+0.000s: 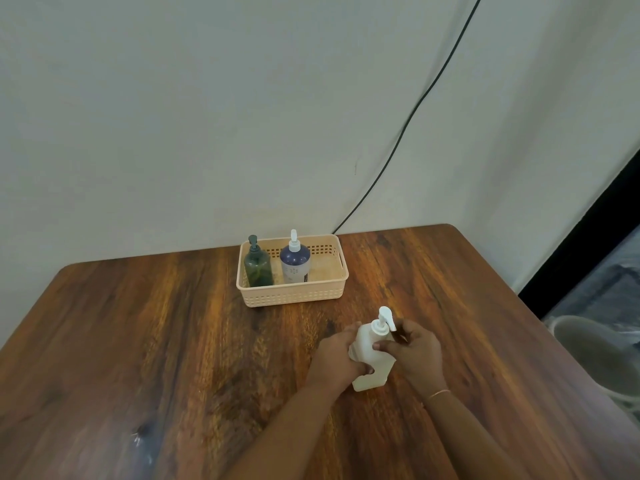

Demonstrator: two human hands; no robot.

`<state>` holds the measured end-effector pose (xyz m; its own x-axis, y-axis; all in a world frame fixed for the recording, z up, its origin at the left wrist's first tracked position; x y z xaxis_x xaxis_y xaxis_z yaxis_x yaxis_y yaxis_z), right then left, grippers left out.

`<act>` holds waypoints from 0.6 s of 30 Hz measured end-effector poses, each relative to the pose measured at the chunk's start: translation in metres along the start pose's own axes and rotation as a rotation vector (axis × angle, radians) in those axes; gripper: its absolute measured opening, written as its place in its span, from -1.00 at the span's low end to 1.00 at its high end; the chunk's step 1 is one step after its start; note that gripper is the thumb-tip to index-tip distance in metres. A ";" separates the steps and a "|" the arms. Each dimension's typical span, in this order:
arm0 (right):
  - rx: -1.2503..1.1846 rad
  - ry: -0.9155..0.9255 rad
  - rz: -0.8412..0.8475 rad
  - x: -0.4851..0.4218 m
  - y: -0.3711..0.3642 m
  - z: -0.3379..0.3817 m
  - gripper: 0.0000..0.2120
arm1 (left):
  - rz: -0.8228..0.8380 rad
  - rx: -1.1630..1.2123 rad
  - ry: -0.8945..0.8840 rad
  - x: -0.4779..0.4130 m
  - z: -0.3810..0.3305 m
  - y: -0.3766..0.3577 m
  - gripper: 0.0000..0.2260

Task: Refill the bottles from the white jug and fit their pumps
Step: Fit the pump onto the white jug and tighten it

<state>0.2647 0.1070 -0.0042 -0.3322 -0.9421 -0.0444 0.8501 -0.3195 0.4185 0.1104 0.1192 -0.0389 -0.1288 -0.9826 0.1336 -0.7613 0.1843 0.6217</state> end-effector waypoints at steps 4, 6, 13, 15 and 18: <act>-0.030 0.010 0.075 0.003 -0.007 0.002 -0.46 | -0.003 0.003 0.000 0.001 0.000 0.000 -0.23; -0.011 0.060 0.149 0.005 -0.012 0.004 -0.50 | 0.006 0.005 0.000 0.000 0.000 0.000 -0.23; -0.010 0.024 0.063 0.002 -0.003 0.007 -0.61 | 0.002 0.020 0.009 0.001 -0.001 0.002 -0.24; 0.005 0.043 0.168 0.004 -0.014 0.009 -0.49 | 0.009 0.030 0.002 0.001 -0.002 0.002 -0.24; 0.045 0.076 0.121 0.004 -0.013 0.011 -0.63 | 0.008 0.033 -0.001 0.003 -0.003 0.003 -0.23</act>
<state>0.2478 0.1082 0.0002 -0.1947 -0.9791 -0.0592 0.8622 -0.1996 0.4656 0.1101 0.1172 -0.0344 -0.1354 -0.9811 0.1379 -0.7810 0.1913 0.5945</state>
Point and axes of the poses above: each hand's wrist, its own x-axis away from the middle knuckle, its own y-axis out of the back of the hand, z = x × y, the point moved 8 cm from there along -x, towards the middle knuckle, and after that the axes turned 5 degrees about -z, right-handed, at the moved point
